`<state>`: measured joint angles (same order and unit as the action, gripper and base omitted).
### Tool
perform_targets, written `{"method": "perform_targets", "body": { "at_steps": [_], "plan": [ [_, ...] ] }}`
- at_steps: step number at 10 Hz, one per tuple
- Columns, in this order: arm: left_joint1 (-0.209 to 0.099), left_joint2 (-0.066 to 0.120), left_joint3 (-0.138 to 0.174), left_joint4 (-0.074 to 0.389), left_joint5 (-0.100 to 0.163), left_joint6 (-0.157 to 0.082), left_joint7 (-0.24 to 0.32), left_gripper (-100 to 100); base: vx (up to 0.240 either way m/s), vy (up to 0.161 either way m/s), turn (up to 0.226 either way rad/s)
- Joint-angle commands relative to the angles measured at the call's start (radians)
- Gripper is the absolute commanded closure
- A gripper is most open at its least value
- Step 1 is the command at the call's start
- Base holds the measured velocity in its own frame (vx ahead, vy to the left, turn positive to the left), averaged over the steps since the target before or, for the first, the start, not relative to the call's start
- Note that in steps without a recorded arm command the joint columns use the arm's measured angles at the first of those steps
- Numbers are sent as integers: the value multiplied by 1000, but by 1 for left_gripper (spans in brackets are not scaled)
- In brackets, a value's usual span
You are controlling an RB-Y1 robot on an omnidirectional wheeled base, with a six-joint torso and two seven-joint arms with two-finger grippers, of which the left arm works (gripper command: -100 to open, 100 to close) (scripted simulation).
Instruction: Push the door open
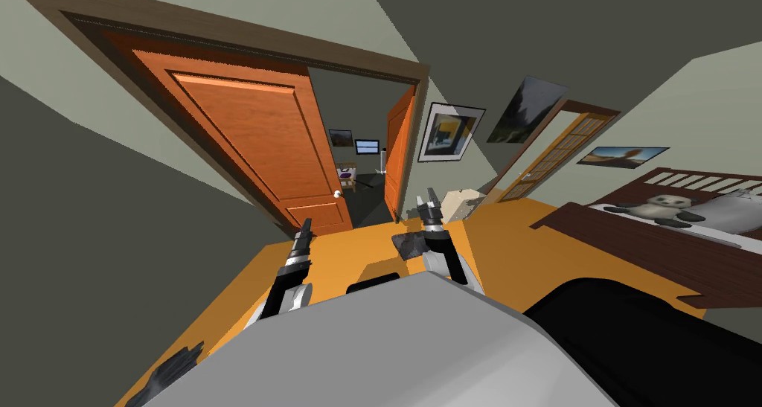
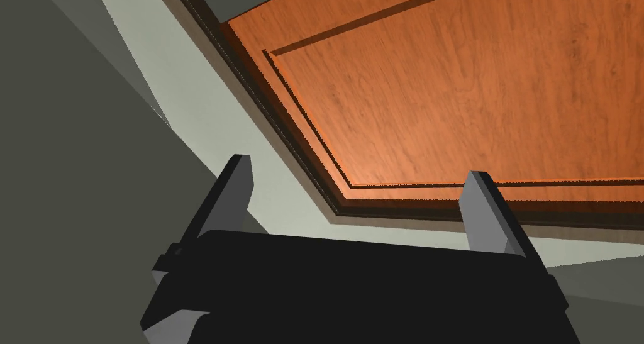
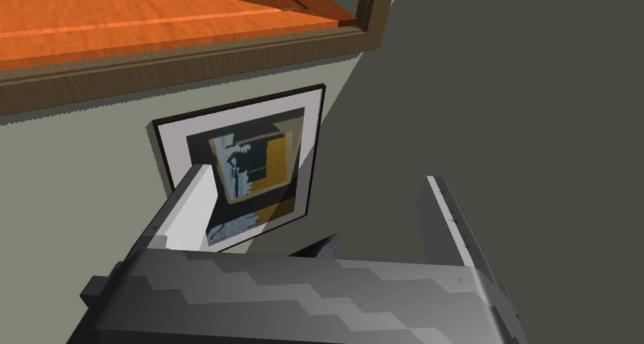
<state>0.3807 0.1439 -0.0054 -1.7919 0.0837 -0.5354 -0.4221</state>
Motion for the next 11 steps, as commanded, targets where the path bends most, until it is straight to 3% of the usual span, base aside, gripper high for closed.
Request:
{"method": "perform_targets", "body": {
  "at_steps": [1, 10, 11],
  "plan": [
    [-17, 10, -4, 50, 10, -19, -35, -100, 97, 2, -40],
    [-103, 70, -28, 318, 66, -112, -224, -100, 99, 2, -40],
    [-103, 70, -28, 321, 66, -112, -224, -100, 68, 4, -12]
  ]
}}
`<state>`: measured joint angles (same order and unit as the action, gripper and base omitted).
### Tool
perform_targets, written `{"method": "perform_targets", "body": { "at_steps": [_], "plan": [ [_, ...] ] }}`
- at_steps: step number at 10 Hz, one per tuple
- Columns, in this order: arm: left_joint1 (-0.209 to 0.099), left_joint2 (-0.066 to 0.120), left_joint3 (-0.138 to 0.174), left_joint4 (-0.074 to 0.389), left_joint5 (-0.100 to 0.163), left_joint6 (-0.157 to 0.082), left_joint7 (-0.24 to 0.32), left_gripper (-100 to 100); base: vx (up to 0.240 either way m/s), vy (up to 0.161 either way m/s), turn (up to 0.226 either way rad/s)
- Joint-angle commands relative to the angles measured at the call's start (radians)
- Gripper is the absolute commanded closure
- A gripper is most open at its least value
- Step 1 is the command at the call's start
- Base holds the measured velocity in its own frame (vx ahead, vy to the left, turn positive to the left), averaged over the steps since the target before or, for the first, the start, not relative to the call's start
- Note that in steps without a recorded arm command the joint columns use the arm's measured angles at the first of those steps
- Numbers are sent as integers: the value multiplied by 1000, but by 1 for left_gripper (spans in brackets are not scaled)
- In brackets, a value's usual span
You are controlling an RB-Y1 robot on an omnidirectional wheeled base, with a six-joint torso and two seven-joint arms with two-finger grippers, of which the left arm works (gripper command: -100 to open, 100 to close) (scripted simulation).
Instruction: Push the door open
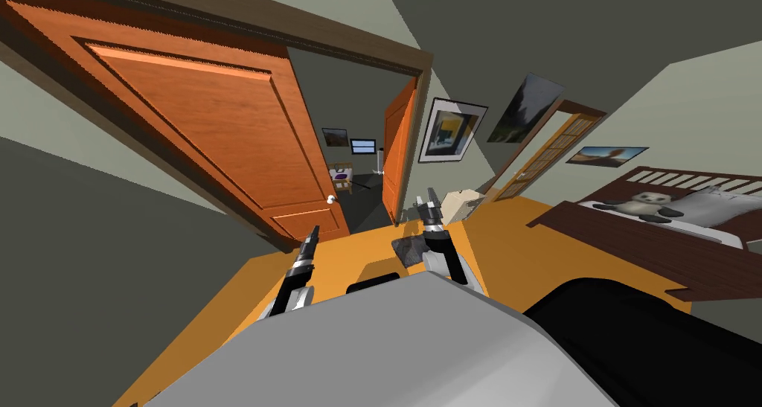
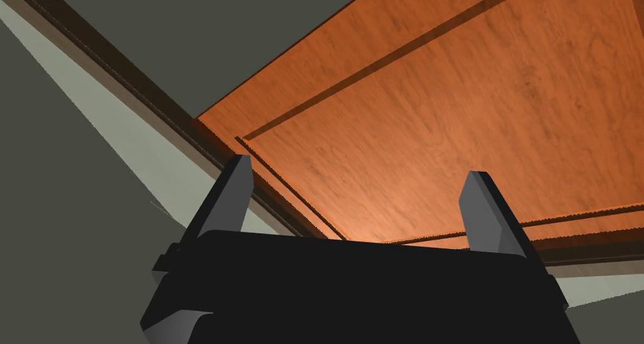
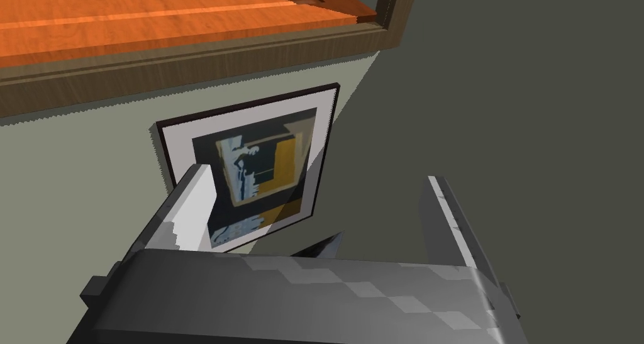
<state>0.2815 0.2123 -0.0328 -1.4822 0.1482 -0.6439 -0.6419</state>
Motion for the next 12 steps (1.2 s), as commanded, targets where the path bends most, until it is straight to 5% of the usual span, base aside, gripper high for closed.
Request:
{"method": "perform_targets", "body": {
  "at_steps": [1, 12],
  "plan": [
    [-14, 8, -3, 42, 8, -14, -26, -100, 54, 2, -27],
    [-104, 69, -27, 322, 66, -111, -222, -100, 85, 7, -35]
  ]
}}
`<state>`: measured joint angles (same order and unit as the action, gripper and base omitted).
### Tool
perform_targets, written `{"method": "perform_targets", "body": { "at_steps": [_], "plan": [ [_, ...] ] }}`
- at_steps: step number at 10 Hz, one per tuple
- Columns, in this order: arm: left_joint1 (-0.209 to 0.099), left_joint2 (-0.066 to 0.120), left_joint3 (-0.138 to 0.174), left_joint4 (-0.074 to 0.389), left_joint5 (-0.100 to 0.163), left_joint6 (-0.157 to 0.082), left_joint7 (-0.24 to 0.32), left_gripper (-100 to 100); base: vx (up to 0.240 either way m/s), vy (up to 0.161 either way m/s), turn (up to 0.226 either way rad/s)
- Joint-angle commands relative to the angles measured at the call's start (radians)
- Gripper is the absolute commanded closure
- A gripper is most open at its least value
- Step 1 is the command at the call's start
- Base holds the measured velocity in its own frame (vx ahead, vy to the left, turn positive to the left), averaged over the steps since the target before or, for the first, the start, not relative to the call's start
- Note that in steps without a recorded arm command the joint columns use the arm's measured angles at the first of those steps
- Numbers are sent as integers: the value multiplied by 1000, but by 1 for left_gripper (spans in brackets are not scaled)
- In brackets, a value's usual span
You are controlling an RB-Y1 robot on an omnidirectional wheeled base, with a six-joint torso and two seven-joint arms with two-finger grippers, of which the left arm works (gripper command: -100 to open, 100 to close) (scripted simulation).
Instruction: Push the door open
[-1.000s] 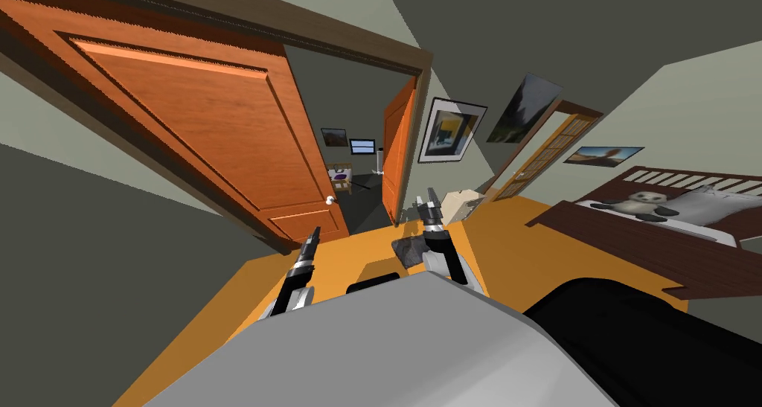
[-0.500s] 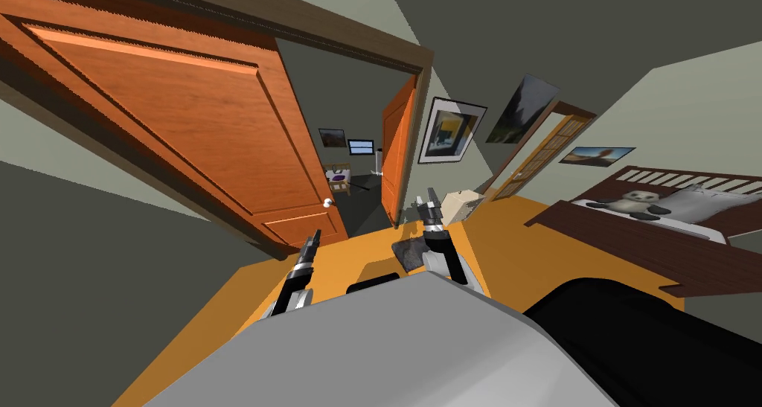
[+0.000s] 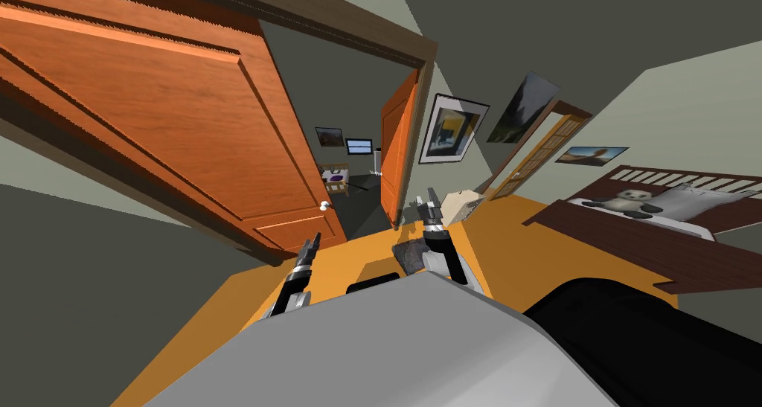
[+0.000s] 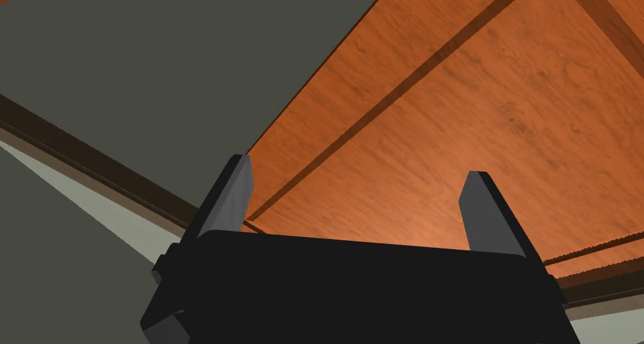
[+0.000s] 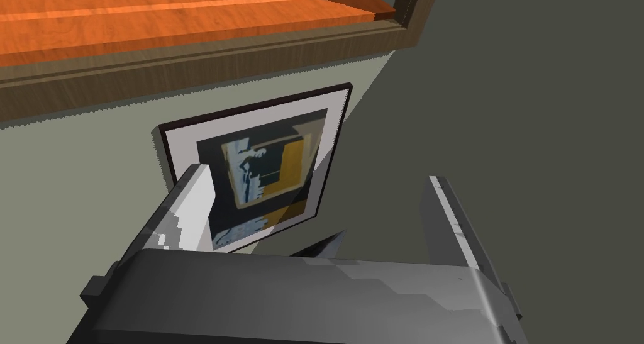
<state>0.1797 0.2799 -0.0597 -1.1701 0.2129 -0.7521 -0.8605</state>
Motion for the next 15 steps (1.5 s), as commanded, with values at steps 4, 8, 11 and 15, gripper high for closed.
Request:
{"method": "perform_targets", "body": {
  "at_steps": [4, 8, 11, 15],
  "plan": [
    [-31, 21, -8, 101, 20, -34, -67, -100, 74, 11, -30],
    [-68, 46, -18, 216, 44, -74, -148, -100, 82, 7, -37],
    [-94, 63, -26, 297, 61, -102, -205, -100, 102, 16, -35],
    [-126, 85, -34, 398, 82, -137, -275, -100, 88, 7, -33]
  ]
}}
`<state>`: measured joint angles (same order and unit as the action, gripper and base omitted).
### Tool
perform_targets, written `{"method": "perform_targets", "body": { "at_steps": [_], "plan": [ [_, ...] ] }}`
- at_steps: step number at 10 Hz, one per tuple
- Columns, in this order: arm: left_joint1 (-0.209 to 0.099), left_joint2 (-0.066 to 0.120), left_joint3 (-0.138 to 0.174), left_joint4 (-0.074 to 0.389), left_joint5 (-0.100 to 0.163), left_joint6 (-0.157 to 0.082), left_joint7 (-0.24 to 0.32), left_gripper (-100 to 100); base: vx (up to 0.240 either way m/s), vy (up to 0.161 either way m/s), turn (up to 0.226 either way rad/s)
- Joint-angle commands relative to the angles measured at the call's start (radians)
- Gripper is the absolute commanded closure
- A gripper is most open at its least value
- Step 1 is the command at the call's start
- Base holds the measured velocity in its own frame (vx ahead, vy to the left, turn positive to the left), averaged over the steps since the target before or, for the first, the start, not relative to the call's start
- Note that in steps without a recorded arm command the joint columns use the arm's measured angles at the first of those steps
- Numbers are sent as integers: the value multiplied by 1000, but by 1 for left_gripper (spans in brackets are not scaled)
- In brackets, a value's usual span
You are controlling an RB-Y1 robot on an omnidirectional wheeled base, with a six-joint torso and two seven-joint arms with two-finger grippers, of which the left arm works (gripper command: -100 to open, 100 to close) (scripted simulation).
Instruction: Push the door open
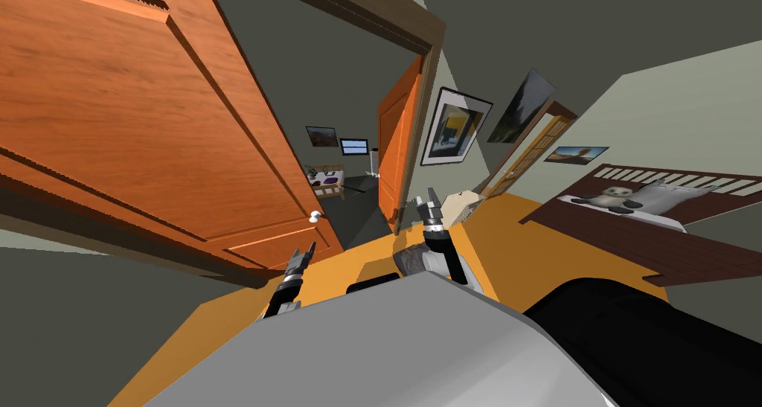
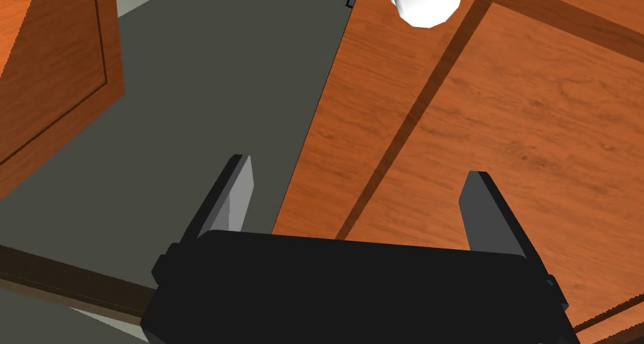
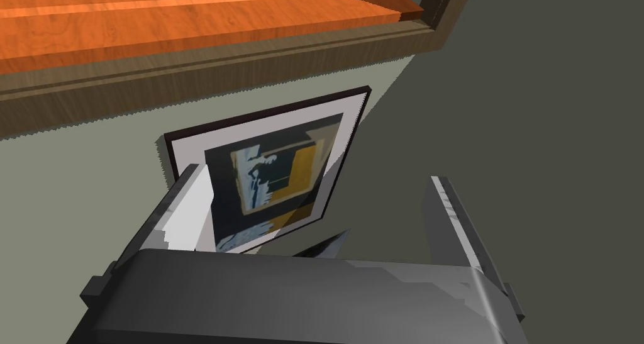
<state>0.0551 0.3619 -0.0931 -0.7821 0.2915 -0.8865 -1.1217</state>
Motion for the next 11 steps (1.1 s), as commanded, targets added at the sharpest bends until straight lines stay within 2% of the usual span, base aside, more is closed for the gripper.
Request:
{"method": "perform_targets", "body": {
  "at_steps": [1, 4, 7, 9, 11],
  "plan": [
    [-9, 8, -3, 32, 8, -10, -30, -100, 83, 19, -27],
    [-30, 22, -9, 98, 22, -33, -76, -100, 89, 13, -31],
    [-59, 41, -17, 188, 41, -64, -139, -100, 104, 21, -39],
    [-63, 44, -18, 201, 43, -69, -149, -100, 73, 14, -15],
    [-75, 52, -21, 238, 51, -81, -175, -100, 61, 11, -22]
  ]
}}
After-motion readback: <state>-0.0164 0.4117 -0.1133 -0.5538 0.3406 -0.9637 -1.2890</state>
